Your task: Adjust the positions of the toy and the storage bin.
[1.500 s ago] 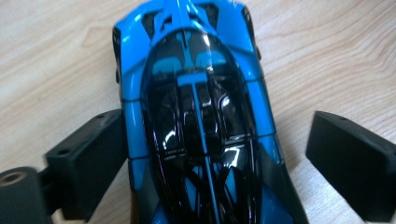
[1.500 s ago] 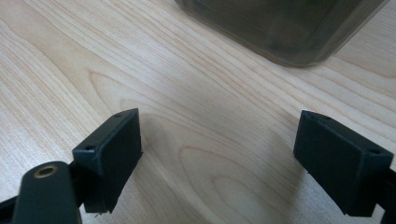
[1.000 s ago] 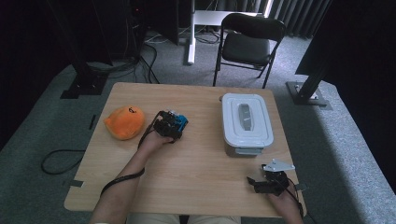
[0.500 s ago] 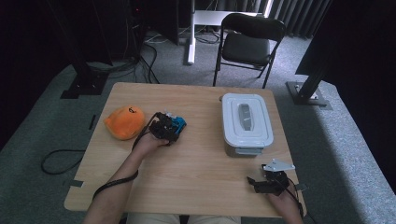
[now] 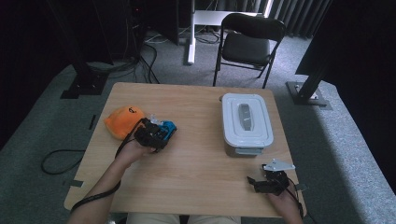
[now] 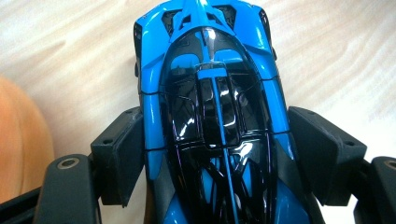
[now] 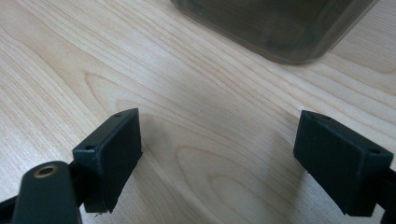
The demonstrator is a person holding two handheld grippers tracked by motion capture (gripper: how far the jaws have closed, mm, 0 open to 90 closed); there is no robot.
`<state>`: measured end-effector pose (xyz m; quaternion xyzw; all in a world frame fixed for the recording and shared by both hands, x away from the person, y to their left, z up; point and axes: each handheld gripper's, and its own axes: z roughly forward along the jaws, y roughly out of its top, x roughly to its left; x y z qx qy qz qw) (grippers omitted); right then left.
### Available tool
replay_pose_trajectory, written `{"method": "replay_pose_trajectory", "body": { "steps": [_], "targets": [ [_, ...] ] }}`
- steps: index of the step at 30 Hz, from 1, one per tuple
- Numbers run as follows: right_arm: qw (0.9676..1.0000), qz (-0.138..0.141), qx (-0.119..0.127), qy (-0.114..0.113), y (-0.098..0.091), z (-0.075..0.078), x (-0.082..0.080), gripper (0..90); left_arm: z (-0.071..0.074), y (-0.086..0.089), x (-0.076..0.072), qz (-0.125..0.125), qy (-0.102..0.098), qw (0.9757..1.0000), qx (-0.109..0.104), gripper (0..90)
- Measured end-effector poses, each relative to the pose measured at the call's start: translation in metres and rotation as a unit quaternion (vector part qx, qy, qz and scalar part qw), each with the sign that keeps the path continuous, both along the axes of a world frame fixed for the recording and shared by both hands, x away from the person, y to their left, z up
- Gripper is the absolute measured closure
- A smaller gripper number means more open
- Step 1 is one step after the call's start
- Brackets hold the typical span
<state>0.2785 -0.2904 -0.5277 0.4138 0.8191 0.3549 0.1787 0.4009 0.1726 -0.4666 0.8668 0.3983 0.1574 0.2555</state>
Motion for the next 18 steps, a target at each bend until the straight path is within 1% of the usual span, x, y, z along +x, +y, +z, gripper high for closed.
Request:
{"method": "replay_pose_trajectory", "body": {
  "steps": [1,2,3,4,5,6,8,9,10,12,13,14,15,17,18],
  "targets": [
    [1.0,0.0,0.0,0.0,0.0,0.0,0.0,14.7,0.0,0.001,-0.003,-0.003,-0.001,1.0,0.002,25.0],
    [1.0,0.0,0.0,0.0,0.0,0.0,0.0,14.7,0.0,0.005,-0.011,-0.004,-0.001,1.0,-0.003,25.0],
    [1.0,0.0,0.0,0.0,0.0,0.0,0.0,14.7,0.0,0.005,-0.011,-0.004,-0.001,1.0,-0.003,25.0],
    [1.0,0.0,0.0,0.0,0.0,0.0,0.0,14.7,0.0,0.009,-0.019,-0.009,-0.006,0.9999,-0.003,25.0],
    [1.0,0.0,0.0,0.0,0.0,0.0,0.0,14.7,-0.001,0.012,-0.024,-0.014,-0.003,0.9999,-0.003,25.0],
    [1.0,0.0,0.0,0.0,0.0,0.0,0.0,14.7,-0.001,0.015,-0.029,-0.019,-0.006,0.9998,-0.002,25.0],
    [1.0,-0.001,0.0,0.0,0.0,0.0,0.0,14.7,-0.002,0.021,-0.037,-0.024,-0.006,0.9997,0.004,25.0],
    [1.0,-0.001,0.0,0.0,0.0,0.0,0.0,14.7,-0.003,0.024,-0.042,-0.023,-0.007,0.9997,0.003,25.0],
    [1.0,-0.001,0.0,0.001,0.0,0.0,0.0,14.7,-0.004,0.027,-0.045,-0.024,-0.003,0.9997,0.001,25.0],
    [1.0,-0.001,0.0,0.001,0.0,0.0,0.0,14.7,-0.006,0.034,-0.053,-0.036,-0.006,0.9993,-0.001,25.0],
    [1.0,-0.001,0.0,0.001,0.0,0.0,0.0,14.7,-0.008,0.038,-0.057,-0.045,-0.003,0.999,-0.001,25.0],
    [1.0,-0.002,0.0,0.0,0.0,0.0,0.0,14.7,-0.009,0.041,-0.061,-0.051,-0.008,0.9987,-0.001,25.0],
    [1.0,-0.002,0.0,0.0,0.0,0.0,0.0,14.7,-0.011,0.044,-0.065,-0.053,-0.012,0.9985,-0.001,25.0],
    [1.0,-0.002,0.0,0.001,0.0,0.0,0.0,14.7,-0.012,0.049,-0.071,-0.06,-0.008,0.9981,-0.003,25.0],
    [1.0,-0.003,0.0,0.0,0.0,0.0,0.0,14.7,-0.013,0.05,-0.075,-0.063,-0.014,0.9979,-0.001,25.0]
  ]
}}
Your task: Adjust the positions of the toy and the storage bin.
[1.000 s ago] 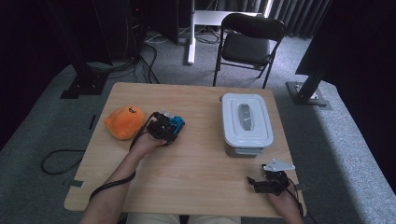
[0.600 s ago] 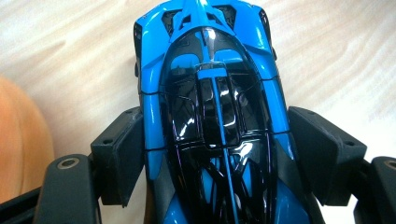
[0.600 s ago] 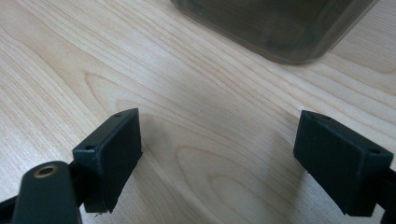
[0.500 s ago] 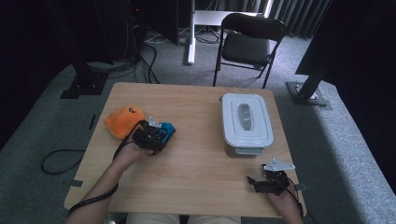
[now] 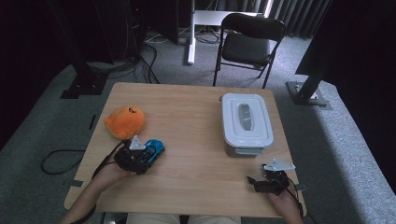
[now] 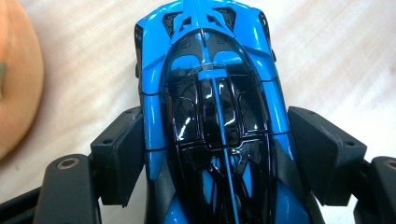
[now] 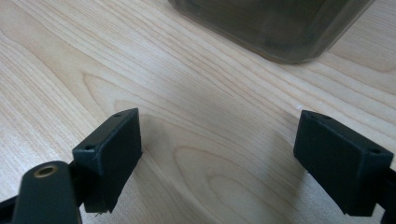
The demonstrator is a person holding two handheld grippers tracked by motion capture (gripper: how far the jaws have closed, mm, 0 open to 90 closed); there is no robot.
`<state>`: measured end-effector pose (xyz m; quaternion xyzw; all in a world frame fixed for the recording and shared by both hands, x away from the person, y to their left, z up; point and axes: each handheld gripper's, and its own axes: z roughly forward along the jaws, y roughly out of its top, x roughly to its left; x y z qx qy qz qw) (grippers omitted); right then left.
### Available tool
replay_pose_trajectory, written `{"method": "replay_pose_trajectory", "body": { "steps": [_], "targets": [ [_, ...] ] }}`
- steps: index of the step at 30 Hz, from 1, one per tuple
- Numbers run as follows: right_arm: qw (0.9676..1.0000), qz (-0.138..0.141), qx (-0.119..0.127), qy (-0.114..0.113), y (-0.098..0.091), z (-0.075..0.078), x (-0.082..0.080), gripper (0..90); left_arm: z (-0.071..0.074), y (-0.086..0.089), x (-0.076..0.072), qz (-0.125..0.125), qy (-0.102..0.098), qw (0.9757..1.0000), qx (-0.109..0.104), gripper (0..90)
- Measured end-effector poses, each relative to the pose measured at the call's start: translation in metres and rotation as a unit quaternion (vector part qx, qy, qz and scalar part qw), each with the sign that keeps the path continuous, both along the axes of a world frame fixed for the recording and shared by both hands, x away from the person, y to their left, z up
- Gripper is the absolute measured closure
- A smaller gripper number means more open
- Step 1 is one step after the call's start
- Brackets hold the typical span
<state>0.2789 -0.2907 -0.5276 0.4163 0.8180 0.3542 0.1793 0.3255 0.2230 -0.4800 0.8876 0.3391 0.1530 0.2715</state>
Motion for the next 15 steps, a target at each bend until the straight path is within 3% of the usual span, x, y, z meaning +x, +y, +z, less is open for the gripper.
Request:
{"method": "replay_pose_trajectory", "body": {
  "steps": [2,3,5,8,9,15],
  "targets": [
    [1.0,-0.001,0.0,0.0,0.0,0.0,0.0,14.7,-0.001,0.004,-0.006,-0.009,0.005,0.9999,-0.002,25.0],
    [1.0,-0.002,0.0,0.0,0.0,0.0,0.0,14.7,-0.002,0.005,-0.011,-0.013,-0.005,0.9999,0.003,25.0],
    [1.0,-0.002,0.0,0.0,0.0,0.0,0.0,14.7,-0.003,0.008,-0.017,-0.024,0.006,0.9997,-0.002,25.0],
    [1.0,-0.002,0.0,0.0,0.0,0.0,0.0,14.7,-0.004,0.01,-0.024,-0.041,0.004,0.9992,0.004,25.0],
    [1.0,-0.002,0.0,0.0,0.0,0.0,0.0,14.7,-0.005,0.015,-0.031,-0.061,0.004,0.9981,0.004,25.0],
    [1.0,-0.002,0.0,0.0,0.0,0.0,0.0,14.7,-0.006,0.029,-0.041,-0.068,0.009,0.9976,0.008,25.0]
  ]
}}
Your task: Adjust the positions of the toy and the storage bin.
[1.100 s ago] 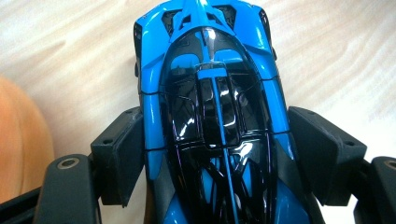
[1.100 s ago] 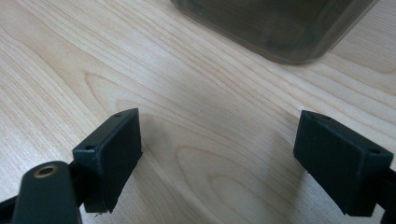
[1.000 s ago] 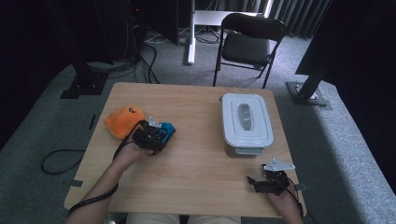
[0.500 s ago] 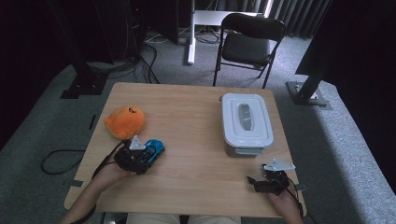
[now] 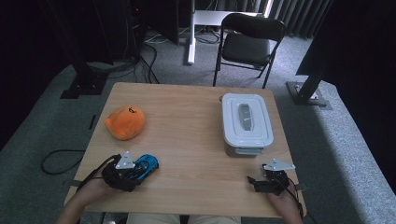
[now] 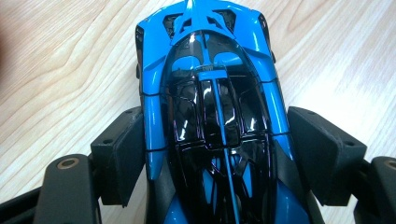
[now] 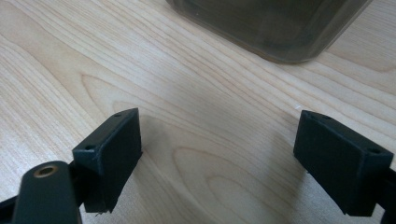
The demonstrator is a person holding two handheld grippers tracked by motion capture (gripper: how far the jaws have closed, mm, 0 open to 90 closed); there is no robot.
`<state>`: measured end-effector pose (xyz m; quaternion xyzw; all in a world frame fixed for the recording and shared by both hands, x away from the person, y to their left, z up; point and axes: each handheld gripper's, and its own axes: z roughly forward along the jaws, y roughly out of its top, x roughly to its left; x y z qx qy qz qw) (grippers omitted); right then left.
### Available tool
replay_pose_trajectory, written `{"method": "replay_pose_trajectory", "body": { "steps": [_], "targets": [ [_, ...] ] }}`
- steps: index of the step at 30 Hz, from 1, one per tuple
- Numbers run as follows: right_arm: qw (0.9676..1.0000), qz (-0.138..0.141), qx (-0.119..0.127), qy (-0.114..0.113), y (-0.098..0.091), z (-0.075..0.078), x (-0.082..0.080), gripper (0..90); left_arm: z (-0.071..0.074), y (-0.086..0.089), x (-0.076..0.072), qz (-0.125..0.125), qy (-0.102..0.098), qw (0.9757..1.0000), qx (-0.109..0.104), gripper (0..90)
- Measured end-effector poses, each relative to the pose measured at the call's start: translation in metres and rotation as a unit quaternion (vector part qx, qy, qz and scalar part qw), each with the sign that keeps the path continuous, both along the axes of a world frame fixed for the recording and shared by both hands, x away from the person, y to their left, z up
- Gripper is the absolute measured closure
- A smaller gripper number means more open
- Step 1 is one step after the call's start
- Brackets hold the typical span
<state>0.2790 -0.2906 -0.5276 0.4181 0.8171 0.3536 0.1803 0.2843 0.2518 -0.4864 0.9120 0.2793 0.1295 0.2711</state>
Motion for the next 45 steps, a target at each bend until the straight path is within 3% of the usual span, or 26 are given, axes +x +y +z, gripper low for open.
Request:
{"method": "replay_pose_trajectory", "body": {
  "steps": [9,13,14,17,20,24,28,29,34,37,39,45],
  "targets": [
    [1.0,0.0,0.0,0.0,0.0,0.0,0.0,14.7,-0.012,0.013,-0.005,-0.017,0.011,0.9997,0.01,25.0],
    [1.0,0.0,0.0,0.0,0.0,0.0,0.0,14.7,-0.016,0.022,-0.003,-0.028,0.017,0.9994,-0.013,25.1],
    [1.0,-0.001,0.0,0.0,0.0,0.0,0.0,14.7,-0.017,0.024,-0.003,-0.031,0.008,0.9994,-0.013,25.1],
    [1.0,-0.001,0.0,0.0,0.0,0.0,0.0,14.7,-0.017,0.025,-0.001,-0.031,0.008,0.9993,-0.018,25.1],
    [1.0,-0.001,0.0,-0.001,0.0,0.0,0.0,14.7,-0.018,0.027,0.007,-0.036,0.024,0.9986,-0.032,24.8],
    [1.0,-0.001,-0.001,-0.002,0.0,0.0,0.0,14.8,-0.017,0.024,0.011,-0.014,0.027,0.9991,-0.029,22.2],
    [1.0,-0.001,0.0,-0.001,0.0,0.0,0.0,14.8,-0.017,0.024,0.011,-0.012,0.03,0.9992,-0.024,20.6],
    [1.0,-0.001,-0.001,-0.002,0.0,0.0,0.0,14.8,-0.016,0.023,0.01,-0.004,0.028,0.9995,-0.013,20.6],
    [1.0,-0.001,-0.001,-0.002,0.0,0.0,0.0,14.7,-0.013,0.023,0.012,0.03,0.048,0.9981,-0.023,17.5],
    [1.0,-0.001,-0.001,-0.002,0.0,0.0,0.0,14.7,-0.004,0.026,0.012,0.035,0.038,0.9972,-0.053,17.5],
    [1.0,-0.001,-0.001,-0.002,0.0,0.0,0.0,14.7,0.005,0.03,0.012,0.042,0.022,0.9965,-0.068,17.5],
    [1.0,-0.001,-0.001,-0.002,0.0,0.0,0.0,14.7,0.024,0.042,0.02,0.078,-0.018,0.9944,-0.069,17.5]
  ]
}}
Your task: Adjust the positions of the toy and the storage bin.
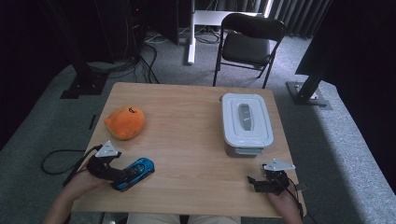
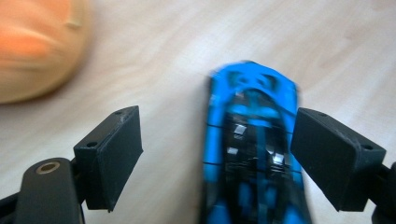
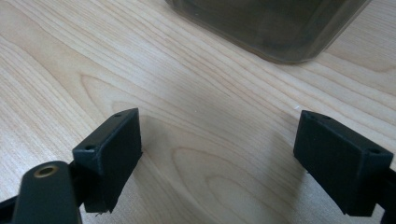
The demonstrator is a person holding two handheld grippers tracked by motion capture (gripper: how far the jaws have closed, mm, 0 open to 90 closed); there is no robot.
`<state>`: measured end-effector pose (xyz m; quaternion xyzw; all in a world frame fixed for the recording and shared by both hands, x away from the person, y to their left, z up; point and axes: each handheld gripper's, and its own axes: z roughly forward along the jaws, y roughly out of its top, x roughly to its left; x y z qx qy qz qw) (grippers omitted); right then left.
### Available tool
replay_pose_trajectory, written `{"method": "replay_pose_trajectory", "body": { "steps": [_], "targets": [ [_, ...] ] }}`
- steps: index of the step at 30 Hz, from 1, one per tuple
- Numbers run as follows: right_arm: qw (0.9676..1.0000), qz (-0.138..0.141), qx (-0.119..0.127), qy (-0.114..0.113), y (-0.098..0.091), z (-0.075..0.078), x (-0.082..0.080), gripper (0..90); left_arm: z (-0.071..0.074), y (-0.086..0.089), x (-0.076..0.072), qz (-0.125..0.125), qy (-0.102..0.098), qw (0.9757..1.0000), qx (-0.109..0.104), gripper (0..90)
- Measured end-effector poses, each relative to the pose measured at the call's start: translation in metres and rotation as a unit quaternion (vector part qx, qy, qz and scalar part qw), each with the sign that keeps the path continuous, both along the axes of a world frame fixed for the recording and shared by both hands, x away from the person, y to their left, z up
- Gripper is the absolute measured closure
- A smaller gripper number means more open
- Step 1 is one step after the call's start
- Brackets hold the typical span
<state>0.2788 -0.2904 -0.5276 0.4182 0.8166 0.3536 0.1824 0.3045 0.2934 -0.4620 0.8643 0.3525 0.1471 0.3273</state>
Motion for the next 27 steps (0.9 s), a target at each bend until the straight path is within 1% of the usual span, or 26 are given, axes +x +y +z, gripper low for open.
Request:
{"method": "replay_pose_trajectory", "body": {
  "steps": [1,2,3,4,5,6,8,9,10,11,13,14,15,16,17,18,19,20,21,22,23,25,26,27],
  "targets": [
    [1.0,0.0,0.0,0.0,0.0,0.0,0.0,14.7,0.002,0.003,0.003,0.01,-0.008,0.9999,-0.003,17.5],
    [1.0,0.0,0.0,0.0,0.0,0.0,0.0,14.8,0.003,0.004,0.004,0.015,-0.01,0.9998,-0.004,17.6],
    [1.0,0.0,0.0,0.0,0.0,0.0,0.0,14.8,0.003,0.004,0.004,0.015,-0.01,0.9998,-0.004,17.5],
    [1.0,0.0,0.0,0.0,0.0,0.0,0.0,14.7,0.006,0.008,0.01,0.03,-0.015,0.9994,-0.005,17.5],
    [1.0,0.0,0.0,0.0,0.0,0.0,0.0,14.8,0.008,0.009,0.013,0.038,-0.023,0.999,0.0,17.6],
    [1.0,0.0,0.0,0.001,0.0,0.0,0.0,14.7,0.01,0.011,0.017,0.046,-0.024,0.9987,0.002,17.6],
    [1.0,0.0,0.0,0.001,0.0,0.0,0.0,14.8,0.013,0.013,0.024,0.055,-0.034,0.9979,0.007,17.6],
    [1.0,0.0,0.0,0.001,0.0,0.0,0.0,14.8,0.015,0.014,0.029,0.058,-0.034,0.9977,0.005,17.6],
    [1.0,0.0,0.0,0.001,0.0,0.0,0.0,14.7,0.016,0.015,0.033,0.062,-0.038,0.9973,0.004,17.6],
    [1.0,0.0,0.0,0.0,0.0,0.0,0.0,14.7,0.017,0.016,0.038,0.07,-0.036,0.9969,0.004,17.7],
    [1.0,0.0,0.0,0.0,0.0,0.0,0.0,14.8,0.019,0.018,0.048,0.073,-0.034,0.9967,0.006,17.8],
    [1.0,0.0,0.0,0.0,0.0,0.0,0.0,14.7,0.019,0.021,0.056,0.084,-0.029,0.996,0.002,17.8],
    [1.0,0.0,0.0,0.0,0.0,0.0,0.0,14.8,0.019,0.022,0.06,0.088,-0.027,0.9957,0.002,17.8],
    [1.0,0.0,0.0,0.0,0.0,0.0,0.0,14.8,0.019,0.023,0.064,0.091,-0.03,0.9954,0.003,17.8],
    [1.0,0.0,-0.001,-0.001,0.0,0.0,0.0,14.8,0.019,0.024,0.068,0.097,-0.031,0.9947,0.009,17.8],
    [1.0,0.0,-0.001,-0.001,0.0,0.0,0.0,14.8,0.019,0.025,0.072,0.098,-0.028,0.9947,0.012,18.0],
    [1.0,0.0,-0.001,-0.001,0.0,0.0,0.0,14.8,0.019,0.025,0.072,0.098,-0.028,0.9947,0.012,18.0],
    [1.0,0.0,-0.001,-0.001,0.0,0.0,0.0,14.8,0.021,0.027,0.08,0.106,-0.031,0.9937,0.02,18.0],
    [1.0,0.0,0.0,0.0,0.0,0.0,0.0,14.8,0.022,0.028,0.083,0.107,-0.031,0.9936,0.021,18.1],
    [1.0,0.0,0.0,0.0,0.0,0.0,0.0,14.8,0.024,0.029,0.086,0.113,-0.036,0.9926,0.022,18.1],
    [1.0,0.0,0.0,0.0,0.0,0.0,0.0,14.8,0.025,0.03,0.09,0.114,-0.035,0.9927,0.019,18.1],
    [1.0,0.0,0.0,0.0,0.0,0.0,0.0,14.8,0.027,0.031,0.096,0.122,-0.04,0.9913,0.028,18.1],
    [1.0,0.0,0.0,0.0,0.0,0.0,0.0,14.8,0.027,0.033,0.101,0.123,-0.035,0.9913,0.031,18.1],
    [1.0,0.0,0.0,0.0,0.0,0.0,0.0,14.8,0.027,0.034,0.106,0.127,-0.034,0.9907,0.036,18.1]
  ]
}}
